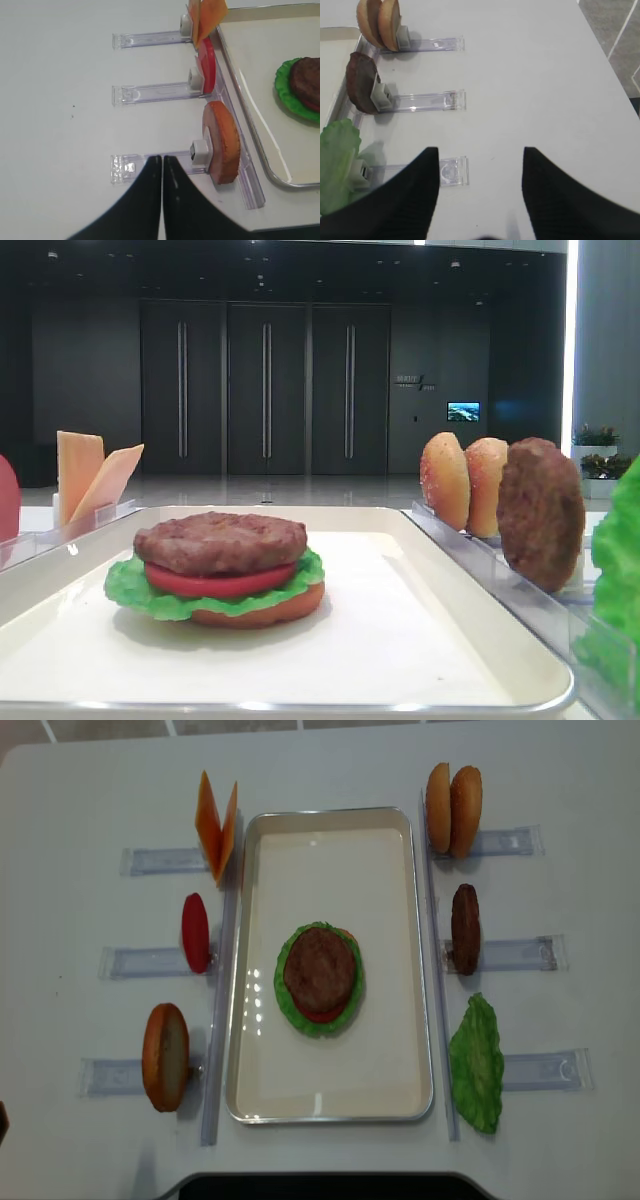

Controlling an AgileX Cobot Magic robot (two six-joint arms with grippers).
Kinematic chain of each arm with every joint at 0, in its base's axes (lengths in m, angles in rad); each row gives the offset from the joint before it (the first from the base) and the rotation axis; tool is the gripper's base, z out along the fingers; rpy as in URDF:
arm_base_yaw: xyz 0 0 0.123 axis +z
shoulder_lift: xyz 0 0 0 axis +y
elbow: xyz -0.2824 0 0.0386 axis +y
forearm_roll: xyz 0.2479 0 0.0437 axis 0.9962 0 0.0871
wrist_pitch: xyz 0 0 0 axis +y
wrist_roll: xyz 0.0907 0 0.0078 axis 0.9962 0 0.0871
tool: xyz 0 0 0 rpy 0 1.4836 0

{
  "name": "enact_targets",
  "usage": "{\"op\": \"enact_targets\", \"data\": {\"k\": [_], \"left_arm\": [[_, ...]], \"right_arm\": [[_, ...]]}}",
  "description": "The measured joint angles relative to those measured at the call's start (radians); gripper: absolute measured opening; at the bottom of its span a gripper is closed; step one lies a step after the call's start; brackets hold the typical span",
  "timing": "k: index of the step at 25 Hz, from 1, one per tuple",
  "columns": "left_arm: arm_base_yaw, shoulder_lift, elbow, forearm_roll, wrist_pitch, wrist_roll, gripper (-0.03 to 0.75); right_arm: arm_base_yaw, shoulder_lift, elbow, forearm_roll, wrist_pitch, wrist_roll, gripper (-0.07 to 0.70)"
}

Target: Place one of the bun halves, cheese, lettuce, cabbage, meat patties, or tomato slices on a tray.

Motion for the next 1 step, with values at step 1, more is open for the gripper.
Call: {"op": "enact_targets", "data": {"k": [1], "left_arm": [[0.0,0.0,0.0,0.0,0.0,0.0,-0.001]], "right_arm": [[0.0,0.0,0.0,0.0,0.0,0.0,0.359]]}}
